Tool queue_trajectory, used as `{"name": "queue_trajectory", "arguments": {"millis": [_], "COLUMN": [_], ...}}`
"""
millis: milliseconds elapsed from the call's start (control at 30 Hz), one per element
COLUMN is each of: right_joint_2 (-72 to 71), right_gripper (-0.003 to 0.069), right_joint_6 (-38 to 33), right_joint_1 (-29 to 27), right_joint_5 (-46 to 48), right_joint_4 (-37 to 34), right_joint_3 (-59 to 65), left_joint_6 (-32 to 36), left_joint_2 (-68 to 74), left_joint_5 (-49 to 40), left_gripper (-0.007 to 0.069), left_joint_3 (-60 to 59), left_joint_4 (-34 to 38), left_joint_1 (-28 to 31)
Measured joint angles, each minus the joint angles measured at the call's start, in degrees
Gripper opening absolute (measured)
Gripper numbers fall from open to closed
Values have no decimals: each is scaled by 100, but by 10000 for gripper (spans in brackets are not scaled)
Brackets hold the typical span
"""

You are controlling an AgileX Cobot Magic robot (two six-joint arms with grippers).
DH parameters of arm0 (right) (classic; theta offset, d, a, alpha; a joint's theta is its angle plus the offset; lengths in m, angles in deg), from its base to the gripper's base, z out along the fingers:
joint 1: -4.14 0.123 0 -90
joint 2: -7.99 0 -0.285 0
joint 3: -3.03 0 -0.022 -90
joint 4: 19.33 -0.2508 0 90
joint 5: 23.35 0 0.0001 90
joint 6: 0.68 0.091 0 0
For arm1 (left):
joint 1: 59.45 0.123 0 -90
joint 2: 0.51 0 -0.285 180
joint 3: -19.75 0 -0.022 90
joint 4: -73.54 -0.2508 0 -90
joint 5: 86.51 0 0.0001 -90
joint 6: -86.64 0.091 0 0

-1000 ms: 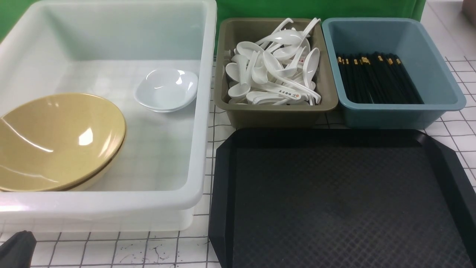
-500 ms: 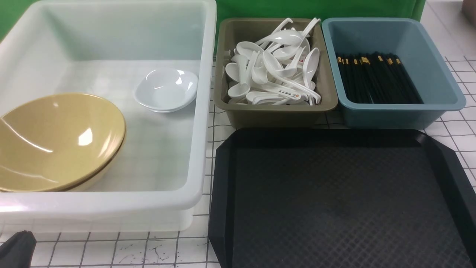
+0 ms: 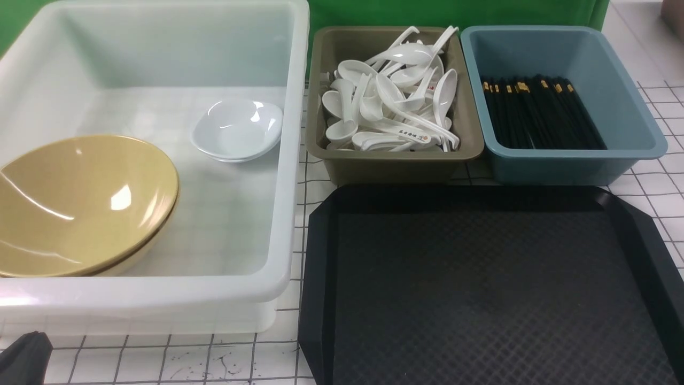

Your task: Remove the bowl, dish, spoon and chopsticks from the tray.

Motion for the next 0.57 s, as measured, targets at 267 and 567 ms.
{"name": "queue_trajectory", "arguments": {"millis": [267, 567], "right_joint_2": [0, 0], "right_gripper": [104, 111], "right_joint_6": [0, 0], "right_joint_1": [0, 0], "right_joint_5": [0, 0], "right_joint_4": [0, 0], "right_joint_3": [0, 0], "left_joint_6": [0, 0], "left_joint_2": [0, 0], "left_joint_5": [-11, -11], "left_gripper": [-6, -6], "left_joint_3": [0, 0], "left_joint_4": [0, 0], "left_joint_1": [0, 0]}}
